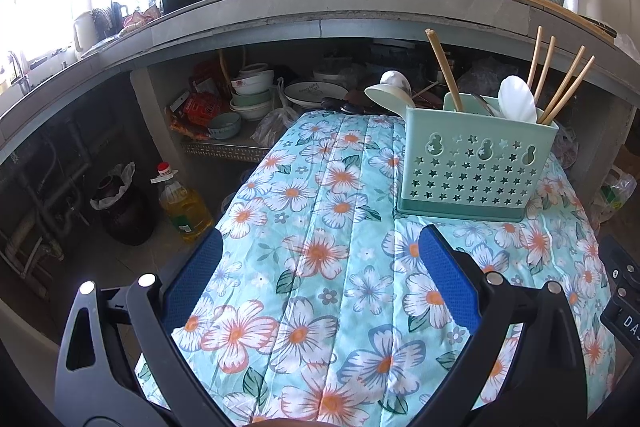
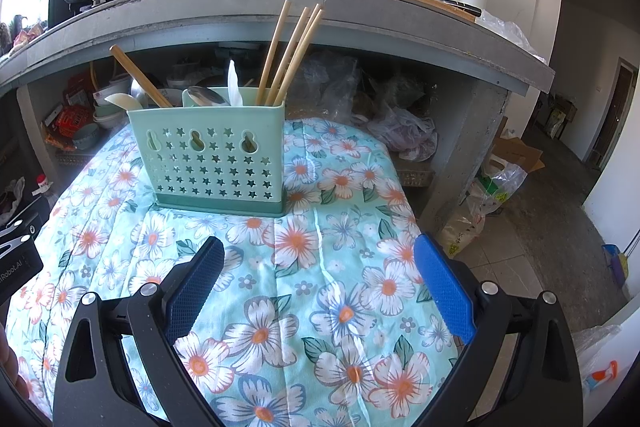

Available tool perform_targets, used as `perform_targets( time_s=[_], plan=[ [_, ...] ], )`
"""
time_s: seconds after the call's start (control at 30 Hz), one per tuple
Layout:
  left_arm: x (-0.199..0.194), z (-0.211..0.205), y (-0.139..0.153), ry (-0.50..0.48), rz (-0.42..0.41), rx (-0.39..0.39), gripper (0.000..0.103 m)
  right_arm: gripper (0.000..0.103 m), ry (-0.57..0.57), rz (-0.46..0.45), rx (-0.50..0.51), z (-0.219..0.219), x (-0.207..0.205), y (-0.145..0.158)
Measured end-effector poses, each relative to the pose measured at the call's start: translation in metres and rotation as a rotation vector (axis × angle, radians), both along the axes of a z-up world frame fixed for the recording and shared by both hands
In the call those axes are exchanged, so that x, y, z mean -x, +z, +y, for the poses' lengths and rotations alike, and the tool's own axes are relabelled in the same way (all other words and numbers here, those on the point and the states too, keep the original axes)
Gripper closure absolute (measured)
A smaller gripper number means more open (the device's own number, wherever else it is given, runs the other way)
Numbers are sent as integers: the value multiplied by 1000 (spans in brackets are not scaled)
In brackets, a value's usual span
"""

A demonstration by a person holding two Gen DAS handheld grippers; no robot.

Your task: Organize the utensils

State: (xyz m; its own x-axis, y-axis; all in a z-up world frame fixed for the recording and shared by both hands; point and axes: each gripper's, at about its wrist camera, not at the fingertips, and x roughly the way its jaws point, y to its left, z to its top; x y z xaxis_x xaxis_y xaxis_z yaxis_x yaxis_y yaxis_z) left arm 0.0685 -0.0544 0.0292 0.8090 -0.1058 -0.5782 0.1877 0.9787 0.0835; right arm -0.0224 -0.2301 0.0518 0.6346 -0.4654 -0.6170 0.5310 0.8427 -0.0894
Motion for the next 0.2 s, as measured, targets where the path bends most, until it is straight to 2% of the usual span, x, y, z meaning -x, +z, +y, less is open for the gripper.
perform_targets(
  time_s=[0.2],
  plan=[
    [-1,0,1,-6,12,5,9,10,1,-1,0,0,0,-2]
  ],
)
